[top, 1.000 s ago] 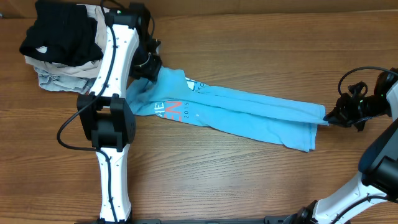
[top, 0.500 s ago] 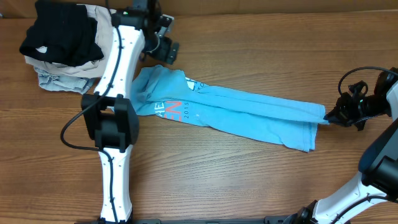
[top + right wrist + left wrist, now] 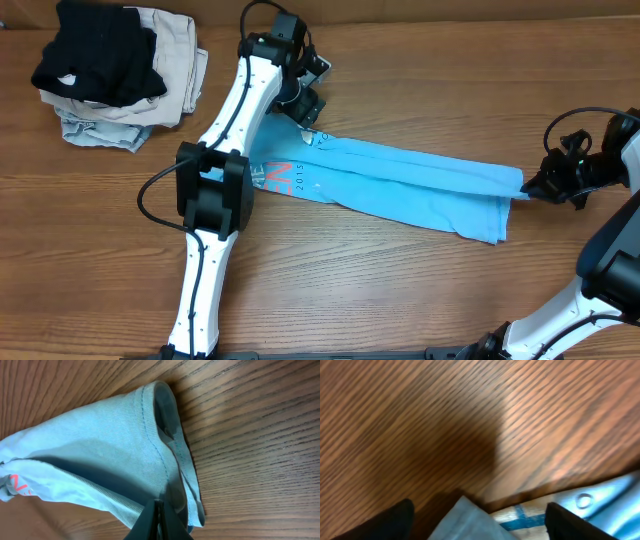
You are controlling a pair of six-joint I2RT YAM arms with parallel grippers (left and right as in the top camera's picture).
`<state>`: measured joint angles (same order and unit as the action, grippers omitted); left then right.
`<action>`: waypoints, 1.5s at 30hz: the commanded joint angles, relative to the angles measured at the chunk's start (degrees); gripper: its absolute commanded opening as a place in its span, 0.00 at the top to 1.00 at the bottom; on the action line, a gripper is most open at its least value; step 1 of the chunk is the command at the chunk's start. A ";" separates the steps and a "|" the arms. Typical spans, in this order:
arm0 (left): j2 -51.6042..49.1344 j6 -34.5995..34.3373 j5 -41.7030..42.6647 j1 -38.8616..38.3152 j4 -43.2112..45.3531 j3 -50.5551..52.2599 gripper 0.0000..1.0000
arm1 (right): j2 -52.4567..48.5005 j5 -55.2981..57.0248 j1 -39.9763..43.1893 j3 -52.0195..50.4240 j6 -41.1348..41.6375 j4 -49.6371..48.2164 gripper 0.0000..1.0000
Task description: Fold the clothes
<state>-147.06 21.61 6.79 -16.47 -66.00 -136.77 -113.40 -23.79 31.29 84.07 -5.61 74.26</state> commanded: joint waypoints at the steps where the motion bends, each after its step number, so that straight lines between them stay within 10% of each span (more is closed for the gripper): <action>1: -2.14 0.81 -2.93 0.81 0.09 -0.83 0.21 | 1.92 -0.24 -0.15 -0.17 -0.46 -0.07 0.96; 5: -2.19 -2.47 -4.26 1.46 0.04 -0.83 0.26 | 1.92 -0.24 -0.15 -0.17 -0.44 -0.09 0.96; 21: -2.95 -3.04 -4.26 1.53 -3.76 -0.81 0.96 | 1.92 -0.24 -0.15 -0.17 -0.46 -0.11 0.96; 45: -2.95 -14.58 -6.10 1.81 -2.10 -24.74 0.92 | 1.92 -1.79 -0.90 2.58 -0.42 -3.98 0.96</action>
<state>-149.62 8.45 -0.58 -15.00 -67.64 -161.14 -113.40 -25.26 31.00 84.82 -5.65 70.15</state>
